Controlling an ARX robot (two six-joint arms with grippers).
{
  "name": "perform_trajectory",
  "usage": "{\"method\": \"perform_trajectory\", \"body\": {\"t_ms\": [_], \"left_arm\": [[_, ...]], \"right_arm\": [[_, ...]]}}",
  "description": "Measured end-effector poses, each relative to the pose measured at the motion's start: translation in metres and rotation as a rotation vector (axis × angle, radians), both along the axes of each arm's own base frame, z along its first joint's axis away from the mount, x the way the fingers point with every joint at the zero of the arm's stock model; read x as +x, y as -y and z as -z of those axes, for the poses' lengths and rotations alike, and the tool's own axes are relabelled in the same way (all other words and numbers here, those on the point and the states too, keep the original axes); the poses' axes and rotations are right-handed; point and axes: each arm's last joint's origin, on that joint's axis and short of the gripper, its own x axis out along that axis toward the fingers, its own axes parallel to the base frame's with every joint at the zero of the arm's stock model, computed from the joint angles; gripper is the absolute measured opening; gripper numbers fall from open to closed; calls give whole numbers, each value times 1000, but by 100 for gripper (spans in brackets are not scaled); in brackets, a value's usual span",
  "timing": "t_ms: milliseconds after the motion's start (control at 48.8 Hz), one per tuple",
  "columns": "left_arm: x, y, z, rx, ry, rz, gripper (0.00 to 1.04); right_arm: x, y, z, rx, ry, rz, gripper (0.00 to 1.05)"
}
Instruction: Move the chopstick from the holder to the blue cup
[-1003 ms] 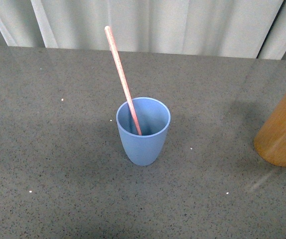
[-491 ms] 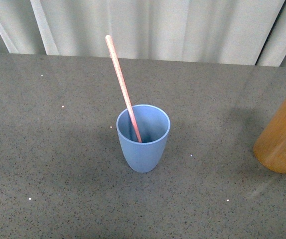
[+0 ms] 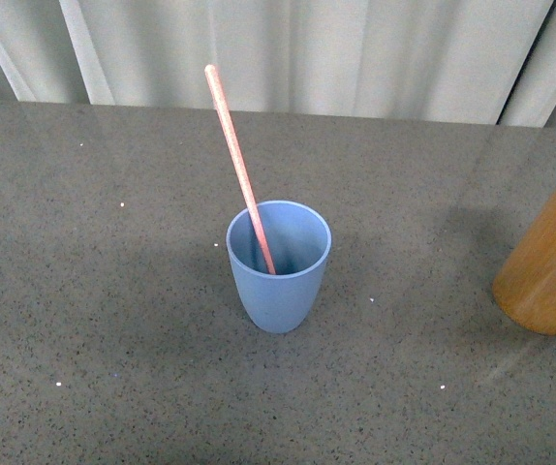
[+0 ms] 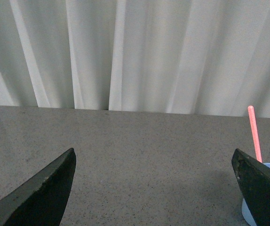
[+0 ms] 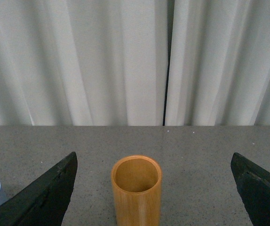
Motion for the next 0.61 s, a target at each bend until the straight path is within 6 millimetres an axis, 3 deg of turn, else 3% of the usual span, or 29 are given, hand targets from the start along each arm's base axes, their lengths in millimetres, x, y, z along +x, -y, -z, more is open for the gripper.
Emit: {"method": "perform_trajectory", "body": {"t_ms": [614], "left_arm": [[0, 0, 0, 0, 0, 0, 98]], "right_arm": [[0, 0, 0, 0, 0, 0, 95]]}}
